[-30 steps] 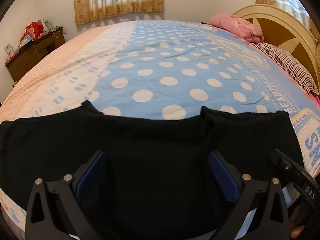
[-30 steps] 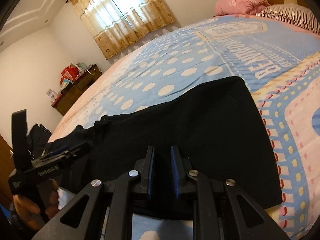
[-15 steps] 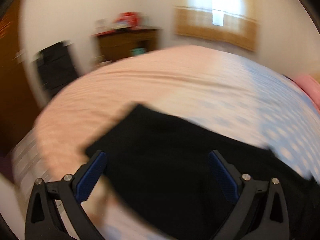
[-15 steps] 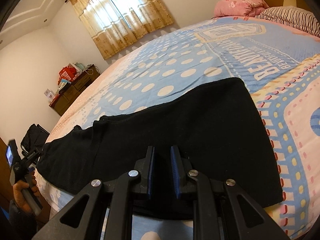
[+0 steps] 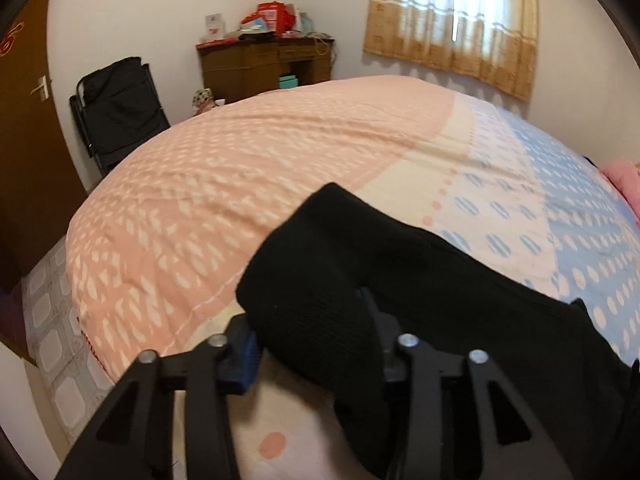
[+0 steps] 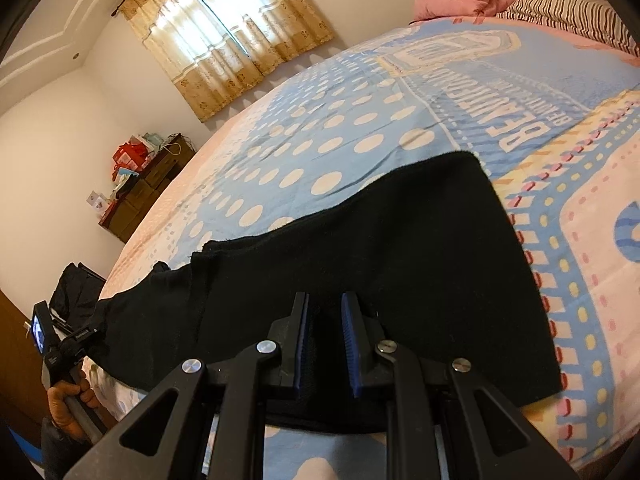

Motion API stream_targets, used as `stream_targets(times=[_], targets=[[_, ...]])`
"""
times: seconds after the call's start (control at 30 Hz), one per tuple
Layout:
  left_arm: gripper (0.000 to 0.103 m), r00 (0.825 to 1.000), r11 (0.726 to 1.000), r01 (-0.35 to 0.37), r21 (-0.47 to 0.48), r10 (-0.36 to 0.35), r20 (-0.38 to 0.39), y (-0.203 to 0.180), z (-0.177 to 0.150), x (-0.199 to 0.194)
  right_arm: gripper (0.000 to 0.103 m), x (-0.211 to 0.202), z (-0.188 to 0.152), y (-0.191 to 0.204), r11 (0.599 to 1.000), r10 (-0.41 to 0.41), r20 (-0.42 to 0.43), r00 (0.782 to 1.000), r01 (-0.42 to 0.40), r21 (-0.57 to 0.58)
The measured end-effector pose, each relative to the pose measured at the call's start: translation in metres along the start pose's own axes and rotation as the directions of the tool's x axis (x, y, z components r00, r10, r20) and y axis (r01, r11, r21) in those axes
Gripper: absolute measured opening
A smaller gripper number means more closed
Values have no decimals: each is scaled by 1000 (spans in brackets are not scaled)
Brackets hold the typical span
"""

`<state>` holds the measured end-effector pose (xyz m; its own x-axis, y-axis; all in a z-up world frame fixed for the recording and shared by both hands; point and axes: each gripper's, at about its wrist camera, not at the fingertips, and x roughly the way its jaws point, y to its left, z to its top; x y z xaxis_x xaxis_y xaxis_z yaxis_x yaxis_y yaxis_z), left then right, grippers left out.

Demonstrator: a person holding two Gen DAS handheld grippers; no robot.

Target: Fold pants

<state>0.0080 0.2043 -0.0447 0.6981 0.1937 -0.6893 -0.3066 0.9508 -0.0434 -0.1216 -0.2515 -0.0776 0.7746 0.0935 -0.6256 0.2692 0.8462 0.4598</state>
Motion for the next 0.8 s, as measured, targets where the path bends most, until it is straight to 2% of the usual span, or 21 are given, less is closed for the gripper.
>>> stream_targets(times=[0.13, 0.2, 0.33, 0.53, 0.63, 0.8], targets=[[33, 1000, 1000, 5, -1, -5, 15, -3, 2, -13, 18, -9, 1, 3, 1000, -17, 29, 999, 18, -19], [32, 998, 999, -6, 43, 4, 55, -15, 5, -25, 18, -13, 3, 1, 1000, -18, 41, 999, 19, -14], [33, 990, 993, 5, 117, -22, 140, -43, 15, -56, 18, -22, 7, -8, 1000, -16, 64, 998, 16, 11], [33, 963, 959, 102, 265, -162, 217, -108, 17, -109, 18, -41, 12, -21, 999, -21, 102, 995, 18, 29], [33, 941, 918, 193, 346, -273, 201, -144, 6, -132, 18, -56, 17, -34, 997, -44, 134, 990, 36, 62], [33, 869, 791, 344, 505, -472, 147, -207, -35, -171, 19, -86, 29, -56, 990, -115, 206, 972, 94, 108]])
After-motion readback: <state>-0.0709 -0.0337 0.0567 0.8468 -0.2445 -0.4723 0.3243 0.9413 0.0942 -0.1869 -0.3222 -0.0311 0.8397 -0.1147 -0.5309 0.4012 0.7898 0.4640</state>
